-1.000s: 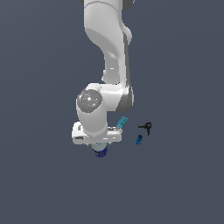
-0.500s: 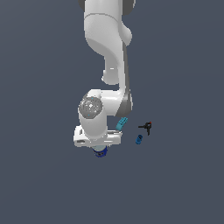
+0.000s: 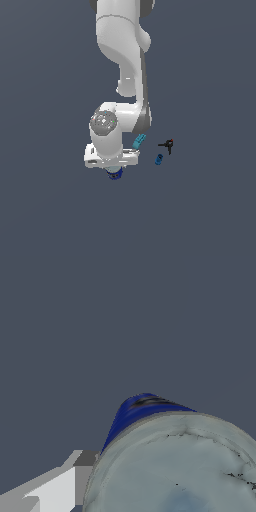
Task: Pick up a designated object from a clutter of objects.
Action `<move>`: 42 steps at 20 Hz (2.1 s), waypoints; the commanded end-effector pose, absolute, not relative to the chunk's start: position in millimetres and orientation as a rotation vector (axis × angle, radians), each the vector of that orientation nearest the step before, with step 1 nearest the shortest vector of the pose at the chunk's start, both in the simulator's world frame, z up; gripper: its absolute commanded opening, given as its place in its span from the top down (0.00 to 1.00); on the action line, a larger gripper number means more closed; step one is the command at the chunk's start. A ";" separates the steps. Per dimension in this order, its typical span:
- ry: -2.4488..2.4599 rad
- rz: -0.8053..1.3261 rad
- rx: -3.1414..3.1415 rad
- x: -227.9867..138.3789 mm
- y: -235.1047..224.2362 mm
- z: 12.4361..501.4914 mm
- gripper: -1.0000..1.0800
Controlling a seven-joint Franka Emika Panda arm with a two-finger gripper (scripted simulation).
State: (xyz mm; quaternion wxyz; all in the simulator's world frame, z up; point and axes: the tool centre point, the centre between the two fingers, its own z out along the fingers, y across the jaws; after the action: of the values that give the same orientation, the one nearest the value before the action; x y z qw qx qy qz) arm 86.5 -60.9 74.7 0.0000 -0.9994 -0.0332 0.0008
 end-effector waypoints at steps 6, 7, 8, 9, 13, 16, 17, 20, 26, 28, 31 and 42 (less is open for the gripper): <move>-0.104 0.002 -3.140 81.1 -66.7 85.4 1.00; -0.104 0.002 -3.140 79.4 -68.4 88.7 1.00; -0.104 0.002 -3.140 77.5 -70.4 92.4 1.00; -0.104 0.002 -3.140 75.4 -72.7 96.6 1.00; -0.104 0.002 -3.140 64.4 -84.2 118.0 1.00; -0.104 0.002 -3.139 53.6 -95.7 139.5 1.00; -0.104 0.002 -3.139 49.4 -100.1 147.7 1.00; -0.104 0.001 -3.139 35.7 -114.8 175.2 1.00; -0.104 0.000 -3.137 5.8 -147.2 236.2 1.00; -0.104 0.000 -3.137 -4.3 -158.2 257.1 1.00; -0.104 0.000 -3.137 -19.1 -174.9 288.3 1.00; -0.104 -0.001 -3.138 -61.1 -225.7 382.2 1.00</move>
State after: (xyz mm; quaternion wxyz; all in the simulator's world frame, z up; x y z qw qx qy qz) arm -56.6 -220.2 369.9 0.0016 -0.9995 -0.0326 0.0010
